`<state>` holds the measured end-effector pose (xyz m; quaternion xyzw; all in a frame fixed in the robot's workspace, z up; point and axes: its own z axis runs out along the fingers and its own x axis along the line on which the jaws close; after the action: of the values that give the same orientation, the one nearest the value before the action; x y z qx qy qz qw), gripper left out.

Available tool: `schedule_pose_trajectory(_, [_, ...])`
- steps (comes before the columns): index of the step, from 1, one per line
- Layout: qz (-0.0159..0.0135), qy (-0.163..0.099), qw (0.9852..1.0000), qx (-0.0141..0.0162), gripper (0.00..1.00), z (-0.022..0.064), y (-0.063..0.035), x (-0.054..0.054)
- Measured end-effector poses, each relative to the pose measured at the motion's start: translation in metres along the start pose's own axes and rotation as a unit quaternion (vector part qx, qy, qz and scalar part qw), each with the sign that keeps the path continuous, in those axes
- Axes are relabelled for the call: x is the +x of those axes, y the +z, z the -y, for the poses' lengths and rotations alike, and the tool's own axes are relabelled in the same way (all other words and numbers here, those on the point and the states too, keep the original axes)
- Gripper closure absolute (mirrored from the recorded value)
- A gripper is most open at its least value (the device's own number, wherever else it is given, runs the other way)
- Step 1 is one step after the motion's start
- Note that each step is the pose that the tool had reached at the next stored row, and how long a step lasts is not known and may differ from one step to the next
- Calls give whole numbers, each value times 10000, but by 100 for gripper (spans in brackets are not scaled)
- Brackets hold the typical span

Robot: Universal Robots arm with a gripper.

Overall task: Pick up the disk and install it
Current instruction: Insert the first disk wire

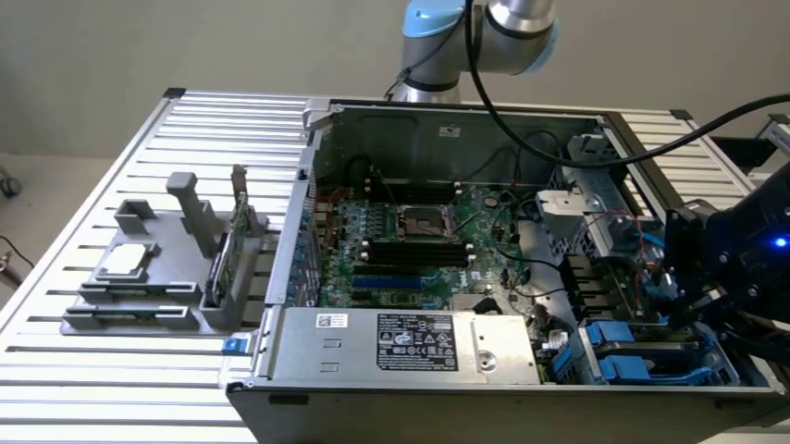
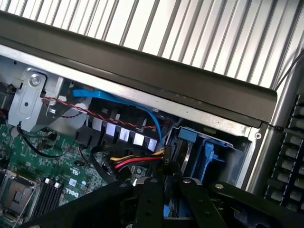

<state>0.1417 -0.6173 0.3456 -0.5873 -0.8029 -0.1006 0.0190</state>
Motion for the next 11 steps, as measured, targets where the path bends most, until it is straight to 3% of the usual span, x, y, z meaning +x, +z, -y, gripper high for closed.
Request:
schedule_pose_trajectory(3, [-5, 22, 10000, 81, 82, 14, -2, 15])
schedule_pose_trajectory(5, [35, 22, 9999, 119, 82, 21, 4, 45])
schedule_pose_trajectory(7, [68, 20, 9999, 142, 82, 20, 5, 64])
schedule_pose_trajectory(11, [76, 100, 9998, 164, 82, 23, 2, 66])
